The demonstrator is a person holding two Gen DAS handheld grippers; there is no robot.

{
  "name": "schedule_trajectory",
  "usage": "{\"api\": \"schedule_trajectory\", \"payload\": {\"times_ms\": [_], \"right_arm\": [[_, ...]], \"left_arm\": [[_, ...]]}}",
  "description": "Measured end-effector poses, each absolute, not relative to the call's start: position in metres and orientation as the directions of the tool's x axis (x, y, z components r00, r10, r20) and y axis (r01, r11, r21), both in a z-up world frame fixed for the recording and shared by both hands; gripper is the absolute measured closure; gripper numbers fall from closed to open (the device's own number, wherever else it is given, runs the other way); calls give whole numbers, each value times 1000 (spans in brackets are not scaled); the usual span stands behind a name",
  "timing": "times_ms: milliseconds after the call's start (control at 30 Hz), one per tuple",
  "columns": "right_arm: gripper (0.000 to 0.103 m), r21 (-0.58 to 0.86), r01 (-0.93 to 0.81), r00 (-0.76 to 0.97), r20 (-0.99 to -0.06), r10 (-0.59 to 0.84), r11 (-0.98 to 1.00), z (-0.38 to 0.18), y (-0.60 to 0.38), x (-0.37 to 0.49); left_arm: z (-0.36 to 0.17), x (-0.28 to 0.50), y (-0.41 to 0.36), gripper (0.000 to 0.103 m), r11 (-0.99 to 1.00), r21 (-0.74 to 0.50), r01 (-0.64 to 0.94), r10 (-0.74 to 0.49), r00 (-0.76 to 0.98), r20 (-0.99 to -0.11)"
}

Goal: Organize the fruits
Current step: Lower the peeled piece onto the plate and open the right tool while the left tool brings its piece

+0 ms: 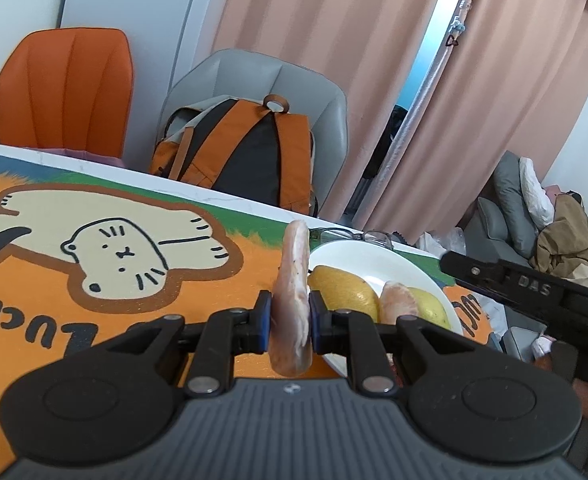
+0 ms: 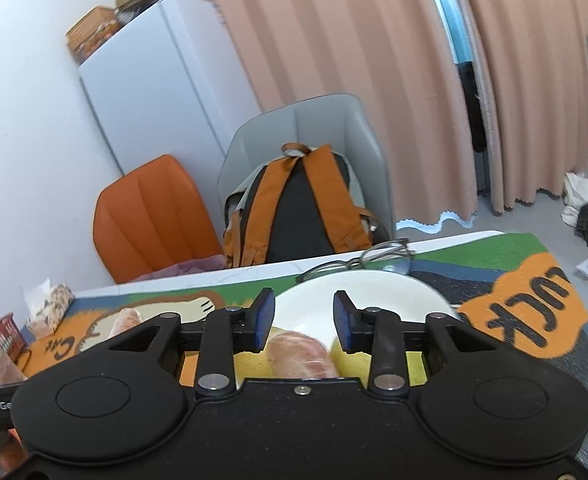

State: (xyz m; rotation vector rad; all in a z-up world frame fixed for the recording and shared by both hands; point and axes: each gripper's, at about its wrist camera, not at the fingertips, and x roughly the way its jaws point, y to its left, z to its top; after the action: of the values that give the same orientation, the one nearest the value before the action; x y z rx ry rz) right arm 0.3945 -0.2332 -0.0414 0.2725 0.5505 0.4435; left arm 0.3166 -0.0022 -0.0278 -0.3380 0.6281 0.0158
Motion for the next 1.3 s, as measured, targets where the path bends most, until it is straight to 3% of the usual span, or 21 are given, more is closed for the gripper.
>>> {"api": "schedule_trajectory", "payload": {"times_ms": [333,433,967,1300], "right_arm": [[67,376,-305,761,-456,461,875,-58,-261,374],[58,386,-297,769,-446,459,873,-62,-269,371],[57,486,-281,762,-412,500,828,-81,-300,369],[57,460,-267,768,-429,475,847,-81,-302,367]], "left_arm": [[-30,330,-20,85,953,-295,-71,-121,803,-584],[-28,335,-29,85,958,-282,-52,-129,801,-585],[-29,385,-68,85,972,-230,40,-174,781,-600],[-32,412,-82,85,973,-227,49,-181,775,-606]]}}
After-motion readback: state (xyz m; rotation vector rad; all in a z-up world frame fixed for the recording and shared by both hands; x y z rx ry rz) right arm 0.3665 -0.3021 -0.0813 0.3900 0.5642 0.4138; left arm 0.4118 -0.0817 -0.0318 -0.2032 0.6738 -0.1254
